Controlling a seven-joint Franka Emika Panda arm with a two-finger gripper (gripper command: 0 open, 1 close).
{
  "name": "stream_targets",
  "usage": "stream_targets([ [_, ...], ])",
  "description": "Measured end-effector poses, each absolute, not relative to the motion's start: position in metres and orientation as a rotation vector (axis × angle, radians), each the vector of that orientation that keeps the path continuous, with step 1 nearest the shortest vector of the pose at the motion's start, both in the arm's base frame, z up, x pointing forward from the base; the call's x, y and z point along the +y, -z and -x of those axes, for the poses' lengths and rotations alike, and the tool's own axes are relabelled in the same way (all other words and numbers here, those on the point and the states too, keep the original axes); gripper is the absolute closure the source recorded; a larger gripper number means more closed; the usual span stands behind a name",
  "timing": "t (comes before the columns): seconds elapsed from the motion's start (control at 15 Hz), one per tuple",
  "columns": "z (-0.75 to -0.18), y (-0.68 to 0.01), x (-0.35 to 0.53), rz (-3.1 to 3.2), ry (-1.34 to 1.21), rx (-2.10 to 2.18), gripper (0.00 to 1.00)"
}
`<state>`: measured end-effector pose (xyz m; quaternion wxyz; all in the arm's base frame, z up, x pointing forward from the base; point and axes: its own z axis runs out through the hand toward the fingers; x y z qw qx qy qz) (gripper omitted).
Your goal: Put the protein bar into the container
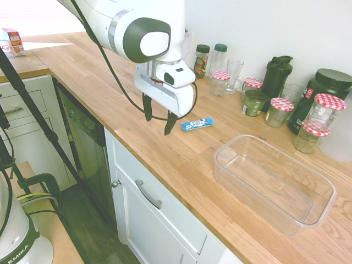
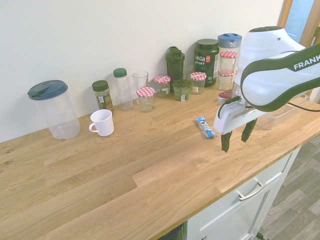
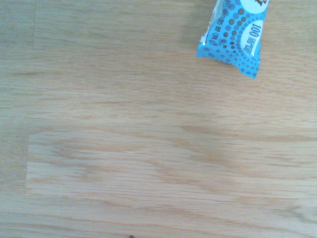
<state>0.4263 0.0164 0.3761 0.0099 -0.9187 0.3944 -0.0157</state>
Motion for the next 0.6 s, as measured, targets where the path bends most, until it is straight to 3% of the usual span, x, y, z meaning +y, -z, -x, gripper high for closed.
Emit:
stream_targets([
  [0.33,-0.432,-0.384,0.028,2.851,0.066,1.286,0.00],
  [0.6,-0.473,-0.392,0.047,2.793,0.112,1.441,0.00],
])
